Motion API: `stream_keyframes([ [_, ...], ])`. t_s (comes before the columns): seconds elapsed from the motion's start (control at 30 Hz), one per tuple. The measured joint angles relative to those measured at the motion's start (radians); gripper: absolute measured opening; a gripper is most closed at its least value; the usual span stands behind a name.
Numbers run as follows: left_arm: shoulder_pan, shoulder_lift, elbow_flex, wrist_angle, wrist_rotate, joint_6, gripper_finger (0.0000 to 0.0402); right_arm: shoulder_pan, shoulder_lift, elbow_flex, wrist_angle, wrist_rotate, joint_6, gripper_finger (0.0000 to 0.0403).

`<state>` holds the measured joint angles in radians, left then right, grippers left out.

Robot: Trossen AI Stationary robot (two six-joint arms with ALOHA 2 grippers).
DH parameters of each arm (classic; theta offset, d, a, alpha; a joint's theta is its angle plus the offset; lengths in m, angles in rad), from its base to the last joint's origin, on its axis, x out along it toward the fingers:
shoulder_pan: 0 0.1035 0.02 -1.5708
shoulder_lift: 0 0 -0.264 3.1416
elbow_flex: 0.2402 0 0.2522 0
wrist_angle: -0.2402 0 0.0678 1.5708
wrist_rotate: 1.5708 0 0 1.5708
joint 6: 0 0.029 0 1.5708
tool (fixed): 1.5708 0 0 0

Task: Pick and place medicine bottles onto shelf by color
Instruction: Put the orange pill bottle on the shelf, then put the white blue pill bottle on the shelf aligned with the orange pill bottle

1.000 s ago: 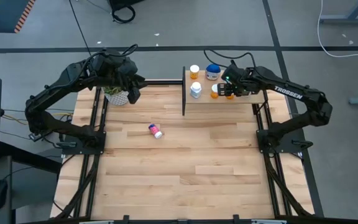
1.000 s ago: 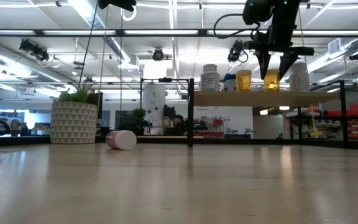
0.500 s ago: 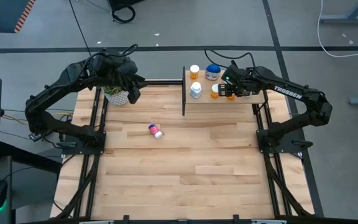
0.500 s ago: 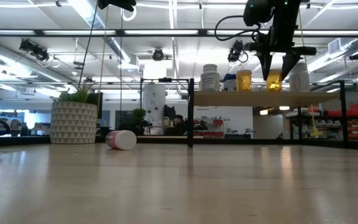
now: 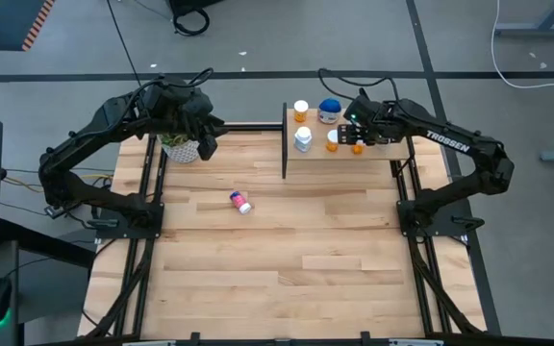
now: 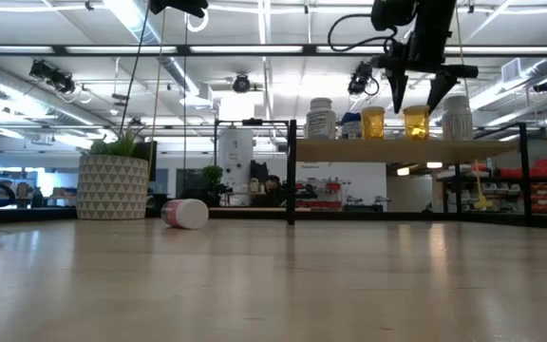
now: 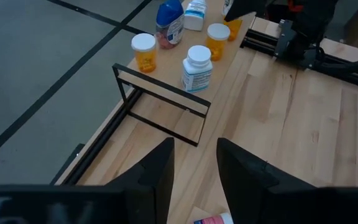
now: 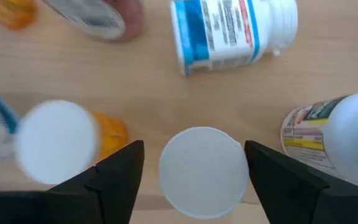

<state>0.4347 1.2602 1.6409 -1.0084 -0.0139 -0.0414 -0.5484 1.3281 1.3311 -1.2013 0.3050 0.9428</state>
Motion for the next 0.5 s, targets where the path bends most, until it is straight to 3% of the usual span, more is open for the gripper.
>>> stream_keyframes([
  [0.23,0.0,0.0,0.0,0.001,0.0,0.001,0.0134,-0.019,-0.001,0.137,-0.055,0.023,-0.004,0.0289],
  [0.5,0.0,0.0,0.0,0.009,0.0,0.002,0.0129,-0.128,-0.001,0.228,-0.09,0.04,-0.048,0.0288],
])
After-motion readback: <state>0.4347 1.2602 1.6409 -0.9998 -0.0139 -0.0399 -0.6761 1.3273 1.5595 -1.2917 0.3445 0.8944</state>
